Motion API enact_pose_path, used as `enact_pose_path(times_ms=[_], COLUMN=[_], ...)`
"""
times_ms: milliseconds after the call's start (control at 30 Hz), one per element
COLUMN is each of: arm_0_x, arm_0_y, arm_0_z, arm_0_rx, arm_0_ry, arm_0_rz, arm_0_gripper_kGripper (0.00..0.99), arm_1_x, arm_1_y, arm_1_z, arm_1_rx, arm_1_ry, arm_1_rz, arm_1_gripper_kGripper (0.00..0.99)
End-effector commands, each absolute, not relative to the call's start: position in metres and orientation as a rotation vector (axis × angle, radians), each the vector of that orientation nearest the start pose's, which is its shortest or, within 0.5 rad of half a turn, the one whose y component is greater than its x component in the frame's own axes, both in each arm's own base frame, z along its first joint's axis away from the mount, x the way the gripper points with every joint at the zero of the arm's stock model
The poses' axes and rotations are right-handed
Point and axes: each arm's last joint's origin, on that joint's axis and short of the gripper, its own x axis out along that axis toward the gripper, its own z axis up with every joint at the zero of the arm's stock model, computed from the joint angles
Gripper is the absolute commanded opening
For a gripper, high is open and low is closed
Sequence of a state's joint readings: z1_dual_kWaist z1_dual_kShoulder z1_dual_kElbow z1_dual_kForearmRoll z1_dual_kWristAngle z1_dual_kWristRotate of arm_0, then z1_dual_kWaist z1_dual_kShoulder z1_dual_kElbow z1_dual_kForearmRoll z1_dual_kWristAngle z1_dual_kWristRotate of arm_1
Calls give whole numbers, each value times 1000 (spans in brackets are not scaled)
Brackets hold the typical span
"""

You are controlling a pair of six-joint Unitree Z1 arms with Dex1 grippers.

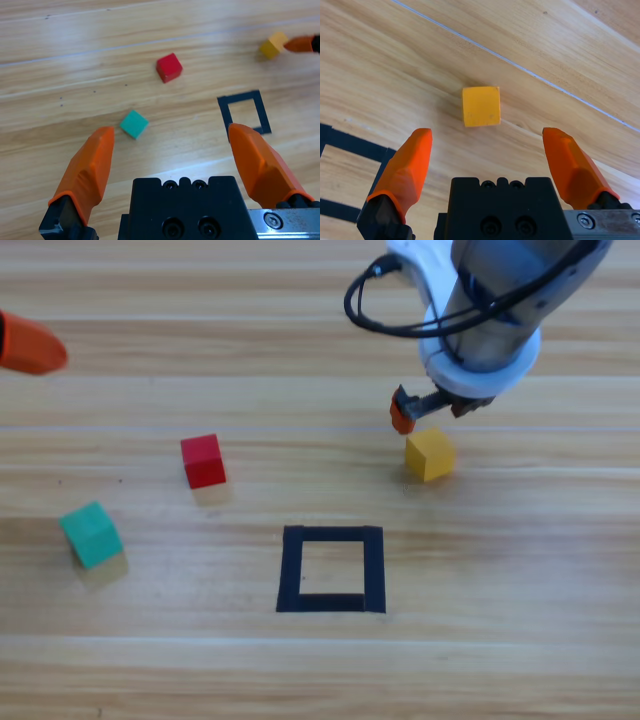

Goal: Stack the blocks in the rectangular block: red at the bottom, yellow in the middle, green on top

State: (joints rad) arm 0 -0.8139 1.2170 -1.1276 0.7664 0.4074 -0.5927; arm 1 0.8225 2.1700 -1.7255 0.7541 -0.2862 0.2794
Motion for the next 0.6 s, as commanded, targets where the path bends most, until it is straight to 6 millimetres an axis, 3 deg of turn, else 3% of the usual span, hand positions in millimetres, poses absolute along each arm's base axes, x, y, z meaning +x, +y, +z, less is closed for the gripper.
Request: enact_pose_path(times_ms=[33,167,300,600], arm_0_x=[154,182,206,266], arm_0_y=[-120,-151,-179,-226], arm_0_z=[391,395,383,338], arm_0_rx=[-53,55,111,15], arm_0_ry=[765,811,889,1053], arm_0_rz=[-115,-218,-306,-244], arm_0_gripper_kGripper=[974,968,962,963], arm_1_x=[364,373,379,391], arm_1_y=[322,329,334,330], arm_1_z=[193,177,164,146], arm_1_rx=[-368,-386,-392,-378], arm_1_ry=[1162,1193,1220,1260], arm_1_rz=[277,273,275,275], arm_1_gripper_kGripper=[954,950,946,890])
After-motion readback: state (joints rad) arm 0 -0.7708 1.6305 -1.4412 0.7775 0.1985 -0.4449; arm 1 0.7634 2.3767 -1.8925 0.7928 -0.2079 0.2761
